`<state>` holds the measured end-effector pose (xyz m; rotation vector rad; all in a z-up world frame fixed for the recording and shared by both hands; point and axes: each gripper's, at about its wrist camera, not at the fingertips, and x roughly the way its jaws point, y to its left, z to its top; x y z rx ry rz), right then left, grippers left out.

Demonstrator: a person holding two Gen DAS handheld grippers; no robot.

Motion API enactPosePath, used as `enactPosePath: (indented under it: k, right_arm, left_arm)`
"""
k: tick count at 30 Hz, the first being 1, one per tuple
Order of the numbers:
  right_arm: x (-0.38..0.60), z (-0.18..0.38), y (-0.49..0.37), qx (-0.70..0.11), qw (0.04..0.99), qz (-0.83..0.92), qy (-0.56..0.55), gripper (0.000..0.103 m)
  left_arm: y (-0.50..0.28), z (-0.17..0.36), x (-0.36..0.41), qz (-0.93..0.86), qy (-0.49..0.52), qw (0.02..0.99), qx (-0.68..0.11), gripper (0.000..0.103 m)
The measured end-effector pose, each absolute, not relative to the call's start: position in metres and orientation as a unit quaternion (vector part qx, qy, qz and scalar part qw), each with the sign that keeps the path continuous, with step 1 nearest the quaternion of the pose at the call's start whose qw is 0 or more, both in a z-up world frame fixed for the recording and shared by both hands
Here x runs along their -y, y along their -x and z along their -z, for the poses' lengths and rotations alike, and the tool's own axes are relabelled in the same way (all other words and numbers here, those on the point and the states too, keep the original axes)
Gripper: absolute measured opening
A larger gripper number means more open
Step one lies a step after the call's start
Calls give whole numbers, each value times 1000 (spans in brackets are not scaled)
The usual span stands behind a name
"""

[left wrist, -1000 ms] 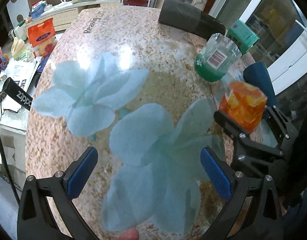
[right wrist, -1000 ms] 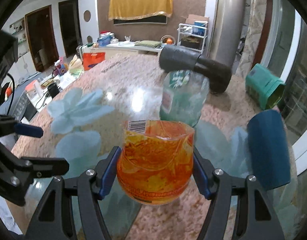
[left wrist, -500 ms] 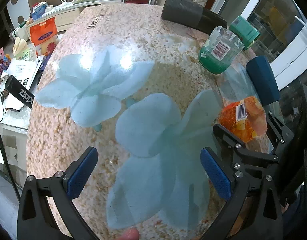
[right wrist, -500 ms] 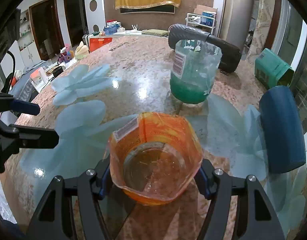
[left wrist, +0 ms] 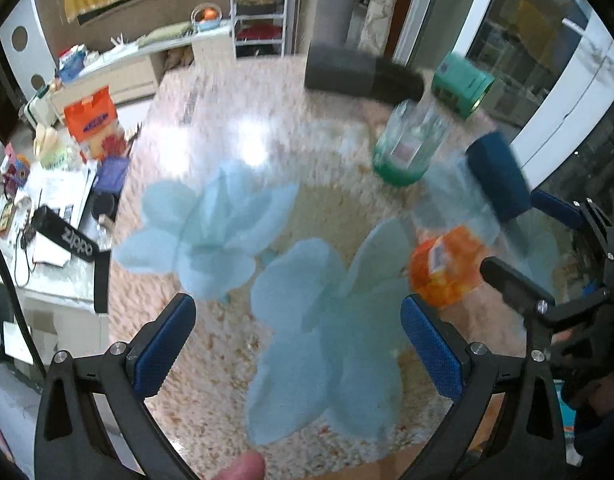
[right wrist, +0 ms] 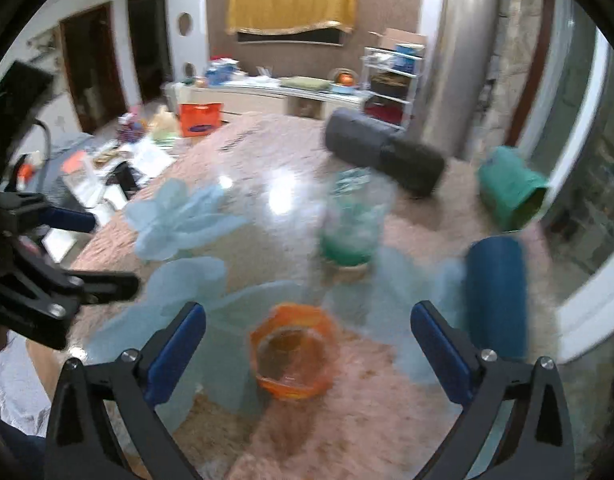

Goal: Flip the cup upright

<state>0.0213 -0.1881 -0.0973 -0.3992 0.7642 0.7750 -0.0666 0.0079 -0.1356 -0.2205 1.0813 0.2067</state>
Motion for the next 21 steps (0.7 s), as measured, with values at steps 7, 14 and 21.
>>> enactPosePath:
  k: [7, 14, 21]
  right_arm:
    - [223, 43, -36, -410, 851, -295, 146, 103]
    - [254, 33, -23, -446, 847, -265, 115, 103]
    - [259, 37, -14, -466, 837, -267, 104, 103]
  left_arm:
    - [62, 81, 8, -87, 97, 873, -470, 103]
    - [65, 61, 30, -77, 88, 871, -477, 103]
    - [67, 61, 59, -62, 67, 866, -492, 103]
